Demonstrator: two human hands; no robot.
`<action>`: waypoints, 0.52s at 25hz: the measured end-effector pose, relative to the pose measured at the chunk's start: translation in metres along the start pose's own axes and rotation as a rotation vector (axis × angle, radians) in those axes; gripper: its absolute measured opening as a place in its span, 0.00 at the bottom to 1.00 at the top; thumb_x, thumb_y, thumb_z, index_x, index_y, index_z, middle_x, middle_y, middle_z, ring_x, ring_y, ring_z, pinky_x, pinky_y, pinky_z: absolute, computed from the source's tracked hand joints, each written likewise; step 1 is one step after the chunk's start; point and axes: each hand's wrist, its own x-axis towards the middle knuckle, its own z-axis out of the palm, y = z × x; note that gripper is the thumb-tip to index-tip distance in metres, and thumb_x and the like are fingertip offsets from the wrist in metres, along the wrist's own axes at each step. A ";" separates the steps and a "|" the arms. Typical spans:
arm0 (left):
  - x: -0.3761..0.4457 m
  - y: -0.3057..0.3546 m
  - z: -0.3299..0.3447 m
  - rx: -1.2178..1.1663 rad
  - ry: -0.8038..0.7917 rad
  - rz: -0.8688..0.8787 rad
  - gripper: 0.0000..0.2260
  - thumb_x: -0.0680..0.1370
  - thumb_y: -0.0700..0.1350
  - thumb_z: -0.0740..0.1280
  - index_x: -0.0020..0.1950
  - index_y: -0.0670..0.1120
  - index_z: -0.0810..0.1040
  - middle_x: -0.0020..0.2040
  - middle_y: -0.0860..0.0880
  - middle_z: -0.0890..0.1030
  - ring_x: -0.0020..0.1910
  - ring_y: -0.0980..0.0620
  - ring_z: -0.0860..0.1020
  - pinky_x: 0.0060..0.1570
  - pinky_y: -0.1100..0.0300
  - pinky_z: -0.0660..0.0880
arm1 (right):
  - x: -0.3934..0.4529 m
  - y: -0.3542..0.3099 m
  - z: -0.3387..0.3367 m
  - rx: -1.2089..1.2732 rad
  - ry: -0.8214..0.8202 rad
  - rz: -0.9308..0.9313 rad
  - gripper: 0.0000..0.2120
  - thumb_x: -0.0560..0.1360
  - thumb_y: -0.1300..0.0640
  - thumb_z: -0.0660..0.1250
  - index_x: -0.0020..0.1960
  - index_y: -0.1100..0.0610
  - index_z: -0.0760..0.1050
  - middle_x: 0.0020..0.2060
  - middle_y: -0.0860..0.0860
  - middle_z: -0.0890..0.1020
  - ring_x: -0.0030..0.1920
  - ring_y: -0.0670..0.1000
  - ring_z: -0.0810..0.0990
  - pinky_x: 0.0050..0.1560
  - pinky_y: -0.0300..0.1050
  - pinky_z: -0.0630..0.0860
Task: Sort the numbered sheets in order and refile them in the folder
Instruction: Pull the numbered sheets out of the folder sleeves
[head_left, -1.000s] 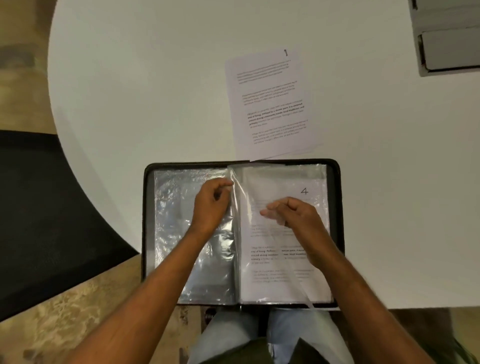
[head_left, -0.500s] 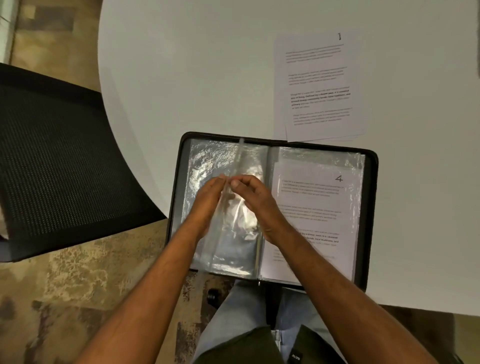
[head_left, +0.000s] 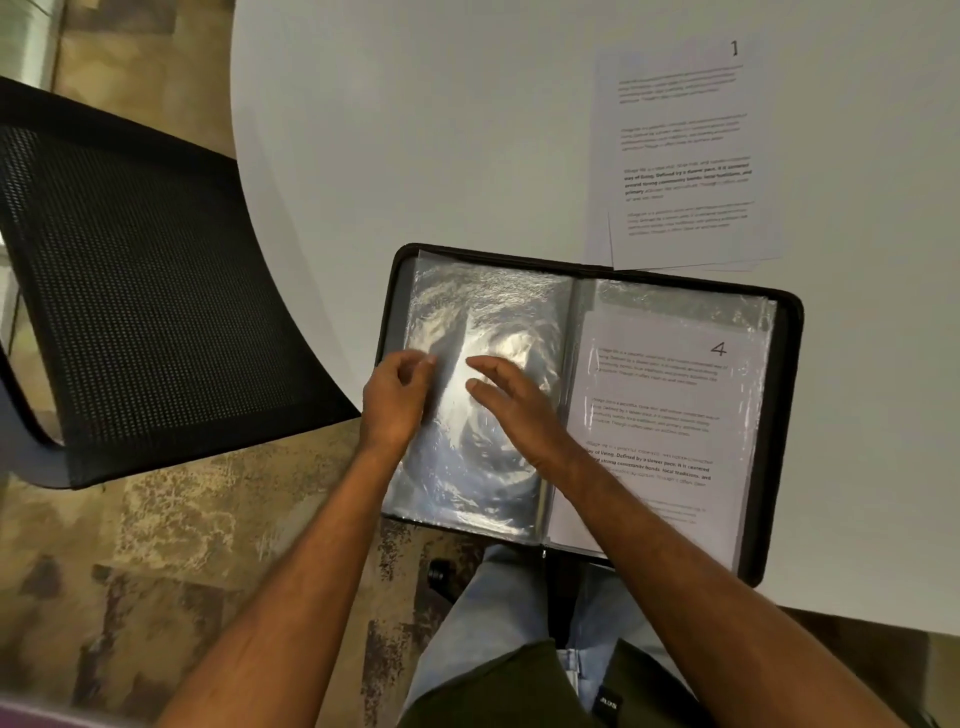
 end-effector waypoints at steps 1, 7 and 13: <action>0.002 -0.004 0.001 0.074 0.049 0.025 0.10 0.80 0.54 0.69 0.58 0.51 0.79 0.50 0.53 0.81 0.51 0.52 0.80 0.55 0.51 0.79 | 0.000 -0.002 -0.003 0.003 0.017 -0.009 0.18 0.77 0.43 0.69 0.65 0.44 0.78 0.65 0.43 0.79 0.68 0.45 0.76 0.70 0.54 0.75; -0.004 -0.009 0.015 0.415 0.179 0.069 0.34 0.74 0.52 0.77 0.75 0.47 0.66 0.67 0.46 0.72 0.67 0.46 0.71 0.64 0.47 0.73 | -0.012 0.004 -0.068 -0.103 0.333 -0.118 0.12 0.83 0.57 0.65 0.65 0.48 0.75 0.61 0.46 0.80 0.58 0.40 0.78 0.58 0.38 0.78; -0.016 -0.004 0.042 0.606 0.143 0.252 0.31 0.75 0.51 0.73 0.75 0.50 0.66 0.72 0.46 0.65 0.70 0.44 0.64 0.69 0.44 0.62 | -0.026 0.041 -0.158 -0.377 0.588 -0.171 0.20 0.82 0.57 0.65 0.74 0.51 0.69 0.73 0.49 0.73 0.70 0.48 0.72 0.72 0.48 0.71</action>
